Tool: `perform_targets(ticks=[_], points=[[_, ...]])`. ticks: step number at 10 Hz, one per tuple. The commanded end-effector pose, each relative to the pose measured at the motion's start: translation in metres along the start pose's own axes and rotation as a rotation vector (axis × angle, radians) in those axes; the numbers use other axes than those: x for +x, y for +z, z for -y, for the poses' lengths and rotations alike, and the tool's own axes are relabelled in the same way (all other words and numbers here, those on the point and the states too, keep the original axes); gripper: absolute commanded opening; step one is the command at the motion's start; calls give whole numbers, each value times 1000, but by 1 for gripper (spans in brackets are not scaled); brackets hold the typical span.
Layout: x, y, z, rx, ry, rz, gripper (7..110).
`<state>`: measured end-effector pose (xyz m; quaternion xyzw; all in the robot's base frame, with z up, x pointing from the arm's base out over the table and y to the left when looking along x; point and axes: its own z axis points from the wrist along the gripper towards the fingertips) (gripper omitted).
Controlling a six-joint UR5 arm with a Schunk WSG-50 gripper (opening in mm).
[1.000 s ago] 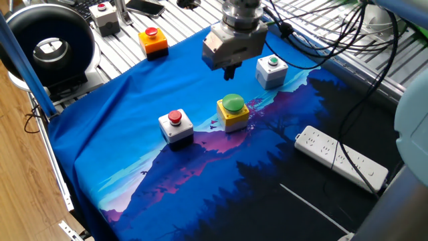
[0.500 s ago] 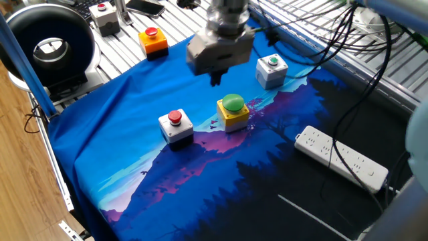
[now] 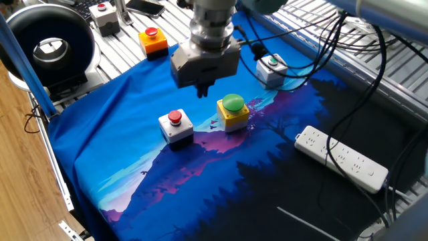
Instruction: Press three buttons from left to right in sequence
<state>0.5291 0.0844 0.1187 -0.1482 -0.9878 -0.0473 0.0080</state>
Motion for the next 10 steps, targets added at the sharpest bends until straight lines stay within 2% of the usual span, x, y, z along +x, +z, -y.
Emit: perform_targets(ticks=[1, 3, 4, 5, 6, 7, 8, 9, 10], points=[[8, 3, -13, -4, 8, 3, 7], [6, 3, -14, -8, 8, 10, 7], [5, 3, -9, 12, -10, 14, 7], [5, 3, -3, 38, -70, 14, 7], [10, 3, -1, 42, -123, -9, 7], [15, 2, 6, 68, -183, -35, 7], [18, 2, 7, 70, -221, -46, 7], [9, 3, 4, 63, -253, -11, 7], [1, 3, -14, -5, -285, 29, 7]])
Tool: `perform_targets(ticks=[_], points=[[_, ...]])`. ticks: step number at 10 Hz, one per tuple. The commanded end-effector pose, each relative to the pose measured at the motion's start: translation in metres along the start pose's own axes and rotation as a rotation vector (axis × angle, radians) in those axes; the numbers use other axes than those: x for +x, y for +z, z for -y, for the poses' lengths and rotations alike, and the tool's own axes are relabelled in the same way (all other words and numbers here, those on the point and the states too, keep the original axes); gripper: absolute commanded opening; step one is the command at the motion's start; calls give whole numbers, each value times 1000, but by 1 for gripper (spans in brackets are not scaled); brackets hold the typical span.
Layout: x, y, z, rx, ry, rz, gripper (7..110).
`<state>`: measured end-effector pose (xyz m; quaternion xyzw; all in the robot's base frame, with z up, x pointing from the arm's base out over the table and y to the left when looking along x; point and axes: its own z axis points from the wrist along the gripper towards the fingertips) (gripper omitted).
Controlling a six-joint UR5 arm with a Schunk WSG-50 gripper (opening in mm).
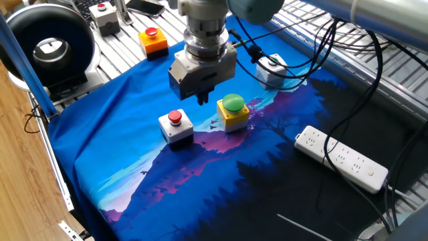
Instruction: Press three buttons from left to right in sequence
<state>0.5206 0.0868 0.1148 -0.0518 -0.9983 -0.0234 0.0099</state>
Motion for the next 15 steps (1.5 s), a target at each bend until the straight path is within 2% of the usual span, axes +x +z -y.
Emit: perform_targets(ticks=[1, 2, 3, 5, 7, 11, 15], points=[[-14, -2, -15, -59, -97, 57, 7], [-10, -2, -12, -46, -89, 43, 7], [-8, -2, -14, -55, -80, 34, 7], [-14, -4, -42, -98, -47, 20, 7], [-16, -3, -52, -102, -27, 16, 7], [-15, 6, -50, -102, -25, 24, 7], [-19, 15, -60, -95, -5, 30, 7]])
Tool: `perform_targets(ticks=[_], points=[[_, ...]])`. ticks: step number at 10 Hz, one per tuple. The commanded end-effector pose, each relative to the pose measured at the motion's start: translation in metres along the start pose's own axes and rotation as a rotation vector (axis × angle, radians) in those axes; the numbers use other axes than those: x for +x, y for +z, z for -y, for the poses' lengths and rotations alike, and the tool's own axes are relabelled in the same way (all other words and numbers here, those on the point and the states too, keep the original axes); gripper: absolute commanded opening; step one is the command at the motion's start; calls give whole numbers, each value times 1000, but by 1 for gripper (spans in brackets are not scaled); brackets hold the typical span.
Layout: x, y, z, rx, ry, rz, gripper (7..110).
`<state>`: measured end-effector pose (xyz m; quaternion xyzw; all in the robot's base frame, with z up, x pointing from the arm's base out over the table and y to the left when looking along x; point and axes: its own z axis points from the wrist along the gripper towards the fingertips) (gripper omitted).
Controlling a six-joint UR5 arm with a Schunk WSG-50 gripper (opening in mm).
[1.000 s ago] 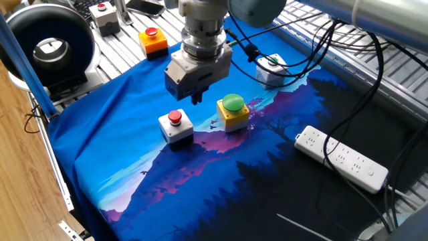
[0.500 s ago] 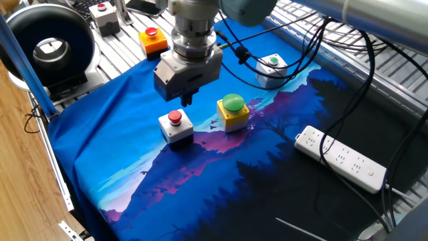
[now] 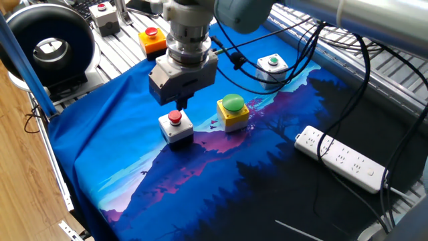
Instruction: Press three buttons from left to right in sequence
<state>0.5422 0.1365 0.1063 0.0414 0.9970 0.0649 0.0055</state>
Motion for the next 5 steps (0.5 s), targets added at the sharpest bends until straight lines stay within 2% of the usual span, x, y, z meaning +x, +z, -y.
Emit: perform_targets(ticks=[1, 5], points=[[-3, 8, -11, -7, 20, 8, 7], [-8, 16, -14, -9, 21, 23, 7]])
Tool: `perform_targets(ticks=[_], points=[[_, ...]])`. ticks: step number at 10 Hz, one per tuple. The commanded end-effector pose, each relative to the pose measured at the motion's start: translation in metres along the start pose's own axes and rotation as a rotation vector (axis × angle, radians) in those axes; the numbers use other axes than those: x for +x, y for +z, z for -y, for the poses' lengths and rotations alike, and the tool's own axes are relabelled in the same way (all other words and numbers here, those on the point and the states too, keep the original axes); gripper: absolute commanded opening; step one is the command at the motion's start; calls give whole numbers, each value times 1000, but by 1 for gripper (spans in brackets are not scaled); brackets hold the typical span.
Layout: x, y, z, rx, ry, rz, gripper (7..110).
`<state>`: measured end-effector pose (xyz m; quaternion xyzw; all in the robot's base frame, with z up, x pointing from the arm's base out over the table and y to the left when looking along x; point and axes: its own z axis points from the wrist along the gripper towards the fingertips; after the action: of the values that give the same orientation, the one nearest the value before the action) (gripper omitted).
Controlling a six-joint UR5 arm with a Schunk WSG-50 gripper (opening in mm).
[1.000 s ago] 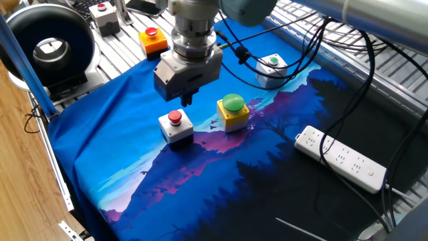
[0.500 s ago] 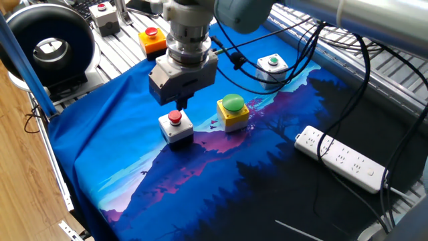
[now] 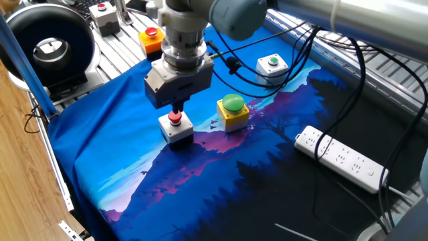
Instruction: Press three buttons from left to right in sequence
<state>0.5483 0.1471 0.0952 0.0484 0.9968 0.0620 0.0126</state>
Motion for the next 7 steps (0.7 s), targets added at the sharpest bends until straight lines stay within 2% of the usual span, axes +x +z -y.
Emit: perform_targets(ticks=[1, 7], points=[[-3, 5, -3, -18, 1, 15, 7], [-3, 13, 0, -28, -5, 25, 7]])
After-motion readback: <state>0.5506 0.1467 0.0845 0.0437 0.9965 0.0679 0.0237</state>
